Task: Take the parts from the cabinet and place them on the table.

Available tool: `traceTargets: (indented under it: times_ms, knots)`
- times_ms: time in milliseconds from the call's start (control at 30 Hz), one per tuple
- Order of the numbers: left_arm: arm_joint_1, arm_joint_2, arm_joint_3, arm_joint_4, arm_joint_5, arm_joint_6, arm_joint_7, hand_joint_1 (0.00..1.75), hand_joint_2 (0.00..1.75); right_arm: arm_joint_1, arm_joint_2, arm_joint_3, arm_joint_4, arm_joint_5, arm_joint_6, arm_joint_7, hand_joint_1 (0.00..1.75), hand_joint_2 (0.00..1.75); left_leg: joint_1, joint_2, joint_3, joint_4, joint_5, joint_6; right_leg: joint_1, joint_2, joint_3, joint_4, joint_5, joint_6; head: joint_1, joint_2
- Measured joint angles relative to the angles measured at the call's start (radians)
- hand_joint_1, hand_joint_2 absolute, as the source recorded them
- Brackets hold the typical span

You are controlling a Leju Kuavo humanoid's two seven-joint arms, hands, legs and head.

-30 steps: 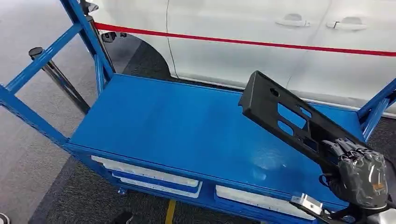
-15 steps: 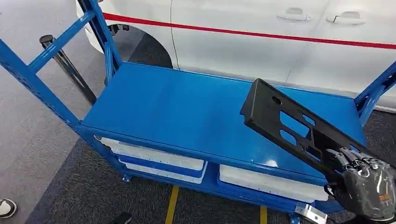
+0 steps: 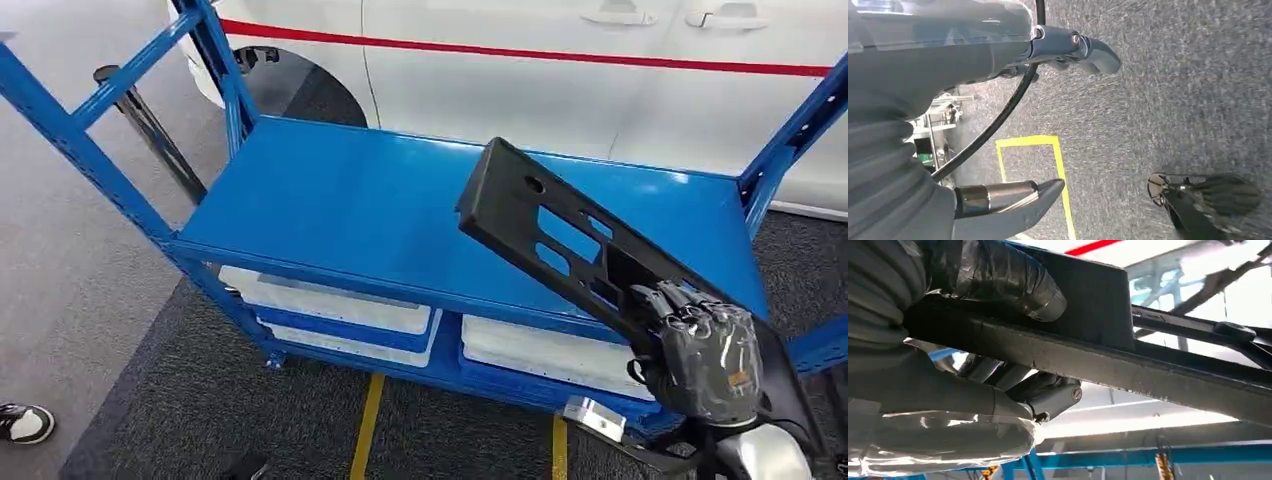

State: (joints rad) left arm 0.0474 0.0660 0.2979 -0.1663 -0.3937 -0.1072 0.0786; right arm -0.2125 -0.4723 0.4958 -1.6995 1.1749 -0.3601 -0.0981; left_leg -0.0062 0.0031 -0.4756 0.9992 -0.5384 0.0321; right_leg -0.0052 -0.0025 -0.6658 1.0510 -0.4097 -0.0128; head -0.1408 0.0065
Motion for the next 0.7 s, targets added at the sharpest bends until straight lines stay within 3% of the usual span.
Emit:
traceTargets:
  times_ms: [33, 100, 133, 167, 200, 267, 300, 333, 367, 400, 433, 467, 500, 533, 600, 633, 667, 700]
  knots:
    - [0.001, 0.0, 0.0, 0.0, 0.0, 0.001, 0.0, 0.0, 1.75, -0.008, 0.005, 0.008, 0.004, 0.0, 0.0, 0.001, 1.75, 1.75, -0.003, -0.001, -0.004, -0.003, 0.008, -0.009, -0.006, -0.004, 0.001, -0.008, 0.01, 0.007, 0.0, 0.0]
    - [0.004, 0.004, 0.003, 0.0, 0.0, 0.003, 0.0, 0.0, 1.75, -0.017, 0.012, 0.023, 0.01, -0.001, 0.001, 0.003, 1.75, 1.75, -0.01, -0.002, -0.014, -0.007, 0.031, -0.003, -0.012, -0.007, 0.002, -0.023, 0.032, 0.019, 0.0, 0.0]
    - [0.006, 0.005, 0.004, 0.001, 0.001, 0.003, 0.0, 0.0, 1.75, -0.019, 0.013, 0.029, 0.013, -0.001, 0.002, 0.006, 1.75, 1.75, -0.003, 0.002, -0.024, -0.035, 0.05, 0.003, -0.003, -0.005, 0.001, -0.031, 0.042, 0.025, 0.0, 0.0]
    - [0.003, 0.005, 0.005, 0.001, 0.001, 0.003, -0.001, 0.0, 1.75, -0.021, 0.014, 0.035, 0.016, -0.002, 0.003, 0.009, 1.75, 1.75, 0.004, 0.009, -0.02, -0.043, 0.067, 0.006, -0.005, -0.002, -0.015, -0.019, 0.007, 0.028, 0.0, 0.0]
    - [0.003, 0.005, 0.005, 0.001, 0.001, 0.003, -0.003, 0.0, 1.75, -0.029, 0.014, 0.041, 0.018, -0.003, 0.006, 0.012, 1.75, 1.75, 0.006, 0.01, -0.031, -0.048, 0.079, 0.019, -0.005, 0.0, -0.028, 0.023, -0.05, 0.029, 0.002, 0.0]
    - [0.004, 0.003, 0.005, 0.001, -0.001, 0.003, -0.007, 0.0, 1.75, -0.037, 0.015, 0.049, 0.022, -0.003, 0.018, 0.021, 1.75, 1.75, 0.005, 0.011, -0.059, -0.041, 0.093, 0.019, -0.009, 0.002, -0.059, 0.168, -0.158, 0.037, 0.003, 0.0]
    - [0.004, 0.002, 0.005, 0.001, -0.002, 0.003, -0.007, 0.0, 1.75, -0.039, 0.014, 0.053, 0.025, -0.004, 0.024, 0.026, 1.75, 1.75, 0.006, 0.011, -0.075, -0.031, 0.098, 0.018, -0.01, 0.002, -0.069, 0.235, -0.18, 0.042, 0.003, 0.0]
    - [0.004, 0.002, 0.005, 0.001, -0.004, 0.003, -0.007, 0.0, 1.75, -0.042, 0.015, 0.058, 0.027, -0.004, 0.029, 0.03, 1.75, 1.75, 0.006, 0.011, -0.091, -0.02, 0.102, 0.017, -0.011, 0.002, -0.066, 0.271, -0.169, 0.045, 0.003, 0.0]
    - [0.004, 0.0, 0.005, 0.001, -0.005, 0.003, -0.007, 0.0, 1.75, -0.044, 0.015, 0.062, 0.028, -0.004, 0.034, 0.033, 1.75, 1.75, 0.008, 0.011, -0.107, -0.009, 0.105, 0.014, -0.013, 0.002, -0.045, 0.264, -0.138, 0.048, 0.003, 0.0]
    - [0.004, -0.001, 0.005, 0.001, -0.009, 0.003, -0.007, 0.0, 1.75, -0.048, 0.014, 0.065, 0.028, -0.004, 0.036, 0.035, 1.75, 1.75, 0.009, 0.011, -0.123, 0.005, 0.107, 0.012, -0.016, 0.002, -0.006, 0.222, -0.101, 0.051, 0.003, 0.0]
    - [0.004, -0.003, 0.005, 0.001, -0.016, 0.002, -0.007, 0.0, 1.75, -0.052, 0.014, 0.068, 0.027, -0.003, 0.039, 0.039, 1.75, 1.75, 0.011, 0.011, -0.138, 0.021, 0.108, 0.011, -0.019, 0.001, 0.052, 0.144, -0.073, 0.053, 0.003, 0.0]
    - [0.004, -0.005, 0.005, 0.001, -0.021, 0.002, -0.006, 0.0, 1.75, -0.054, 0.014, 0.069, 0.026, -0.003, 0.042, 0.043, 1.75, 1.75, 0.011, 0.011, -0.151, 0.036, 0.108, 0.008, -0.021, 0.001, 0.102, 0.058, -0.09, 0.053, 0.003, 0.0]
    - [0.004, -0.006, 0.005, 0.001, -0.022, 0.002, -0.006, 0.0, 1.75, -0.056, 0.014, 0.071, 0.026, -0.003, 0.045, 0.046, 1.75, 1.75, 0.005, 0.009, -0.164, 0.048, 0.111, 0.0, -0.009, 0.002, 0.138, 0.006, -0.129, 0.047, 0.003, 0.0]
    - [0.006, -0.008, 0.004, 0.002, -0.022, 0.002, -0.006, 0.0, 1.75, -0.056, 0.013, 0.071, 0.023, -0.002, 0.047, 0.048, 1.75, 1.75, 0.007, 0.008, -0.167, 0.046, 0.118, -0.006, -0.008, 0.004, 0.134, 0.008, -0.126, 0.034, 0.0, 0.0]
    - [0.008, -0.011, 0.003, 0.003, -0.023, 0.002, -0.005, 0.0, 1.75, -0.059, 0.013, 0.074, 0.023, -0.002, 0.048, 0.052, 1.75, 1.75, 0.007, 0.008, -0.171, 0.046, 0.132, -0.018, -0.004, 0.004, 0.122, 0.006, -0.116, 0.027, 0.001, 0.0]
    - [0.013, -0.011, 0.003, 0.004, -0.025, 0.002, -0.005, 0.0, 1.75, -0.057, 0.013, 0.074, 0.022, -0.001, 0.049, 0.053, 1.75, 1.75, 0.004, 0.006, -0.176, 0.044, 0.142, -0.027, -0.011, 0.003, 0.111, 0.0, -0.104, 0.013, 0.0, 0.0]
    - [0.012, -0.011, 0.002, 0.006, -0.029, 0.001, -0.004, 0.0, 1.75, -0.058, 0.013, 0.076, 0.02, -0.001, 0.05, 0.054, 1.75, 1.75, 0.009, 0.004, -0.187, 0.054, 0.12, -0.031, -0.017, -0.003, 0.104, -0.005, -0.09, 0.001, 0.002, 0.0]
    - [0.013, -0.013, 0.001, 0.007, -0.032, -0.002, -0.004, 0.0, 1.75, -0.056, 0.012, 0.076, 0.018, 0.0, 0.051, 0.055, 1.75, 1.75, 0.009, 0.004, -0.199, 0.08, 0.067, -0.038, -0.017, 0.0, 0.092, -0.007, -0.078, -0.007, -0.002, 0.0]
